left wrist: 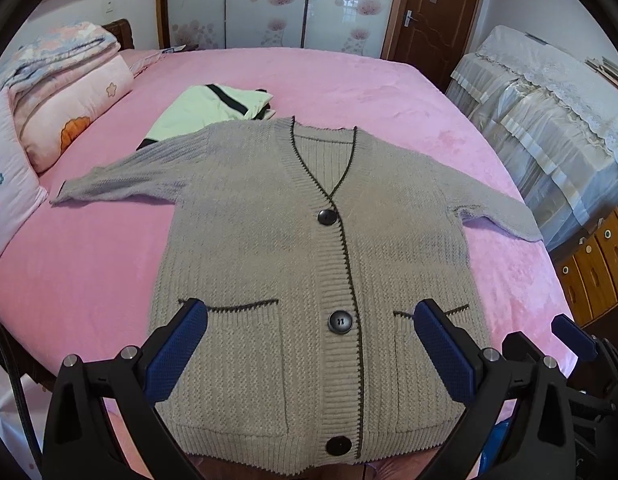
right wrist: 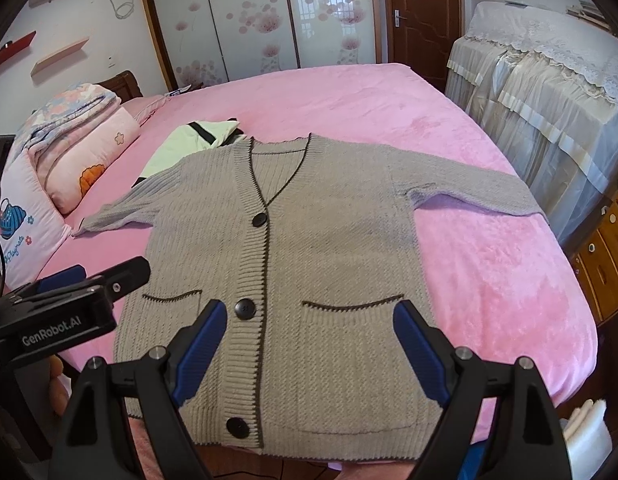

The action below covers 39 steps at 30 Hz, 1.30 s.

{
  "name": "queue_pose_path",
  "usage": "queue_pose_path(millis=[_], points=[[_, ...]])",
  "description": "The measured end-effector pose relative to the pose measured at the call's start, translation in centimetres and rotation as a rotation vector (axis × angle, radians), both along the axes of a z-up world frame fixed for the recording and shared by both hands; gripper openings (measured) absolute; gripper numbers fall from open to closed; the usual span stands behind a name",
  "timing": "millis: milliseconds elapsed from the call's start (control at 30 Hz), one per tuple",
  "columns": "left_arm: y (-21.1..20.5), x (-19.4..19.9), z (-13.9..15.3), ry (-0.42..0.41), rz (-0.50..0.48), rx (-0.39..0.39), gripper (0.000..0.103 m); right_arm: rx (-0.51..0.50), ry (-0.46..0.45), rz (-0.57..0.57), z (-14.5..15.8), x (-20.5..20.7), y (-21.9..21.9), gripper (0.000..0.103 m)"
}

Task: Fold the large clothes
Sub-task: 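Reach the right gripper to the sleeve cuff nearest it and grasp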

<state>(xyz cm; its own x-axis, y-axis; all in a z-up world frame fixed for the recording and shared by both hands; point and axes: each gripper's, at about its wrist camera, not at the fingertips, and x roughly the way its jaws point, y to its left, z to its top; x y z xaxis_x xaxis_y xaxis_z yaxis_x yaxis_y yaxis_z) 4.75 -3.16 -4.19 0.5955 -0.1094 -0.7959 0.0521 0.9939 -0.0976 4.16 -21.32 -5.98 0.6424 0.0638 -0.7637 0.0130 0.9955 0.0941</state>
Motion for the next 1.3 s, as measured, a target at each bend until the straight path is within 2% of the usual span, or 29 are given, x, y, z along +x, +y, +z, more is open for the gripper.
queue_pose_path(millis=[233, 367, 533, 700, 800, 867, 900, 1033, 1100, 1200, 1300], points=[[-3.2, 4.1, 3.1, -0.033, -0.108, 0.008, 0.102, -0.033, -0.065, -0.026, 2.2, 2.4, -3.6, 0.086], [-6.7, 6.2, 6.3, -0.119, -0.186, 0.019, 0.102, -0.069, -0.116, -0.084, 4.2, 4.4, -7.0, 0.086], [-12.2, 9.3, 9.2, -0.184, -0.274, 0.028, 0.102, -0.101, -0.172, -0.184, 6.6, 7.4, -12.8, 0.086], [-17.7, 12.8, 10.3, -0.338, -0.267, 0.109, 0.102, -0.12, -0.196, -0.28, 7.6, 10.5, -18.5, 0.086], [-20.6, 15.9, 9.0, -0.311, -0.256, 0.099, 0.102, -0.092, -0.175, -0.325, 6.4, 13.0, -22.5, 0.086], [-22.8, 18.3, 6.7, -0.255, -0.235, 0.121, 0.102, -0.058, -0.127, -0.363, 4.5, 15.0, -25.7, 0.086], [-23.8, 19.3, 5.6, -0.231, -0.254, 0.112, 0.102, -0.04, -0.112, -0.376, 3.5, 15.6, -26.8, 0.086], [-27.2, 21.4, 0.7, -0.223, -0.247, 0.123, 0.102, 0.003, -0.023, -0.458, -1.7, 18.4, -31.9, 0.086], [-28.2, 22.2, -1.8, -0.192, -0.252, 0.11, 0.102, 0.043, 0.027, -0.498, -4.7, 19.5, -34.5, 0.086], [-29.6, 23.1, -5.1, -0.171, -0.251, 0.076, 0.102, 0.164, 0.095, -0.554, -8.9, 20.5, -37.8, 0.085], [-30.1, 23.3, -7.1, -0.179, -0.253, 0.063, 0.102, 0.24, 0.141, -0.619, -12.3, 21.2, -40.2, 0.079]])
